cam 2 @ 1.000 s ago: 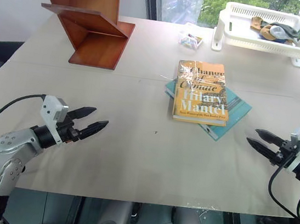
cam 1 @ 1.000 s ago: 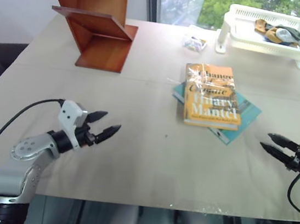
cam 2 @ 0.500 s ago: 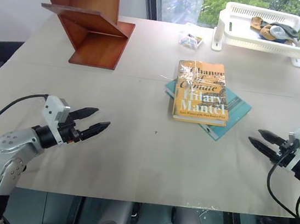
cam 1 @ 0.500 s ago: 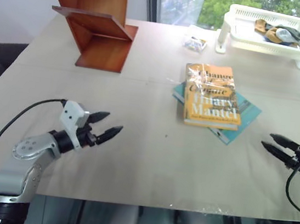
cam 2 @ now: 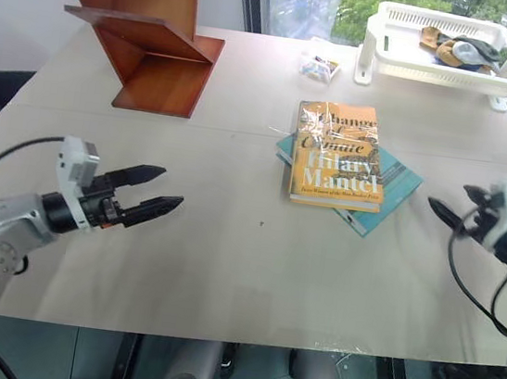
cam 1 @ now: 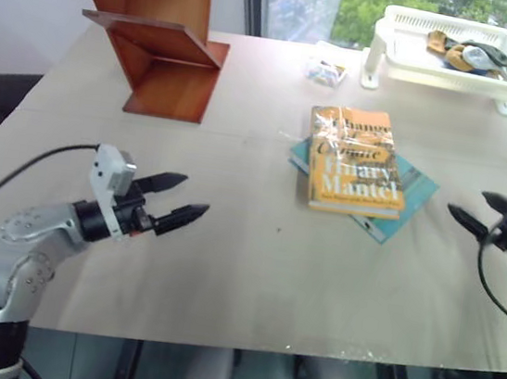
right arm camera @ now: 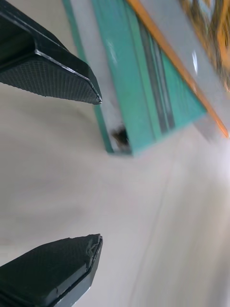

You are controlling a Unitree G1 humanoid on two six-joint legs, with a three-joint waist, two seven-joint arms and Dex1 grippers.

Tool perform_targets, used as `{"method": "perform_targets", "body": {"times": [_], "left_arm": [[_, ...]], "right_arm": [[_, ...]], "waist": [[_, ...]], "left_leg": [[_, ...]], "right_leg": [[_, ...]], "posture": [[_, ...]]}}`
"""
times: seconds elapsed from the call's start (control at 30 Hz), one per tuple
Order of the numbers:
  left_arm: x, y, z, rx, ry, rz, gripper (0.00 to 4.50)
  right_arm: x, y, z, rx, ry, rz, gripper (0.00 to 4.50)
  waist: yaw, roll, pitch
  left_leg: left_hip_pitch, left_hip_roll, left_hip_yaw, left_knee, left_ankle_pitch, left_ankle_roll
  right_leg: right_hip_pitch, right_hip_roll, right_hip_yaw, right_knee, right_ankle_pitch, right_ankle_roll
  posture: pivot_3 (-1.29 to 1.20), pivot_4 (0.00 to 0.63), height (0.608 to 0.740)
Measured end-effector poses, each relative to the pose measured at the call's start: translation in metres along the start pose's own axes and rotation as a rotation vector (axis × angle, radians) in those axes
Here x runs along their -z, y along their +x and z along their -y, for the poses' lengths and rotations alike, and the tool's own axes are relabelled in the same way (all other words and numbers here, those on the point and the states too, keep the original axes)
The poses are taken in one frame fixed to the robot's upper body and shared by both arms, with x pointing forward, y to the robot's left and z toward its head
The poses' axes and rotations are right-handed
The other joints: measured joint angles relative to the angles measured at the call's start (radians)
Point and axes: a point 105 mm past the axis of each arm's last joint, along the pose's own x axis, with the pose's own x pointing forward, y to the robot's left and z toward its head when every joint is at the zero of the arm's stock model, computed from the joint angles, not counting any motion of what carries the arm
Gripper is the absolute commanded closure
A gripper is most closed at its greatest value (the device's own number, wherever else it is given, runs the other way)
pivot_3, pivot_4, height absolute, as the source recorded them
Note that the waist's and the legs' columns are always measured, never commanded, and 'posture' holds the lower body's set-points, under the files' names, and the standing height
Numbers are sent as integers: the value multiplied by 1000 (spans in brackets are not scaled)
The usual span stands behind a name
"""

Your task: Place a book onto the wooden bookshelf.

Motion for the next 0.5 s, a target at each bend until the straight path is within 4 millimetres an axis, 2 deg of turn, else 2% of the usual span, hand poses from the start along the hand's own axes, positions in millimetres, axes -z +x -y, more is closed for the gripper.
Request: {"method": "perform_targets", "body": {"times": [0.07,0.2,0.27,0.4,0.5], "left_arm": [[-15,-5,-1,24,47,1,0],[-36,-14,-5,14,120,9,0],[-39,-19,-5,13,141,-6,0],[-41,-28,-3,6,132,-14,0],[-39,-30,0,9,133,-22,0]], "right_arm": [[-3,21,1,18,14,-19,65],[-18,46,4,50,74,10,65],[-23,56,4,55,104,16,65],[-18,72,-8,-10,161,-28,65],[-17,76,-15,-59,162,-43,65]], "waist": [[0,1,1],[0,1,1],[0,1,1],[1,1,1],[0,0,0]], "left_leg": [[0,0,1,-2,0,0],[0,0,1,-5,0,0],[0,0,1,-7,0,0],[-1,0,1,-10,0,0],[-1,0,1,-10,0,0]], "right_leg": [[-1,0,0,-1,0,0],[-1,-1,0,-4,0,0],[-1,-1,0,-6,0,0],[-1,-1,0,-10,0,0],[0,-1,-1,-13,0,0]], "posture": [[0,150,740],[0,150,740],[0,150,740],[0,150,740],[0,150,740]]}}
